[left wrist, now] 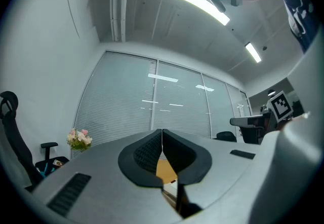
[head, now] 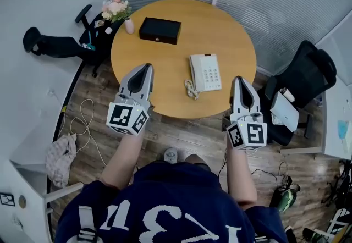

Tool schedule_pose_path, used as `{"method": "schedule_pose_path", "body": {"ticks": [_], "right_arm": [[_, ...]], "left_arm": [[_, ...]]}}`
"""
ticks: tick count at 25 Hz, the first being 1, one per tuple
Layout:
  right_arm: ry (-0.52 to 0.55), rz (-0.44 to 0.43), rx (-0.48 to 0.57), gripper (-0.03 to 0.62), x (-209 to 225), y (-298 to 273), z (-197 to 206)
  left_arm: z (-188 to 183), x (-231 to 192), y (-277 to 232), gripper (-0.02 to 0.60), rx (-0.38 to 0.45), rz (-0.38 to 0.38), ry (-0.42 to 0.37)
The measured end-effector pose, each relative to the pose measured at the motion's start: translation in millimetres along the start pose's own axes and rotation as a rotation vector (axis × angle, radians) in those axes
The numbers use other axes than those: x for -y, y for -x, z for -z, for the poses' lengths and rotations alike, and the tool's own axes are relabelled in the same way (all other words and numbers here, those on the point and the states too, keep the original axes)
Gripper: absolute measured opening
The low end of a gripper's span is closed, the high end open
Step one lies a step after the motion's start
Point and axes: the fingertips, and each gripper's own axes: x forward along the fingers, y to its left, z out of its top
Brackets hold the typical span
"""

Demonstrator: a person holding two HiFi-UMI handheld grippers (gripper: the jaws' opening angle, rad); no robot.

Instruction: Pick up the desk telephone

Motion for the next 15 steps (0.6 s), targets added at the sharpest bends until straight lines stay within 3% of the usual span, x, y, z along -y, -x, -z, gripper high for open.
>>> {"method": "schedule_pose_path", "body": {"ticks": [10, 15], "right_arm": [[-0.017, -0.020, 0.001, 0.028, 29, -51, 14], [-0.023, -0.080, 0.011, 0.028, 50, -96, 19]], "left_arm": [[19, -9, -45, 0.017, -0.010, -0.004, 0.010], [26, -19, -80, 0.017, -0.017, -0.043, -0.005]]}}
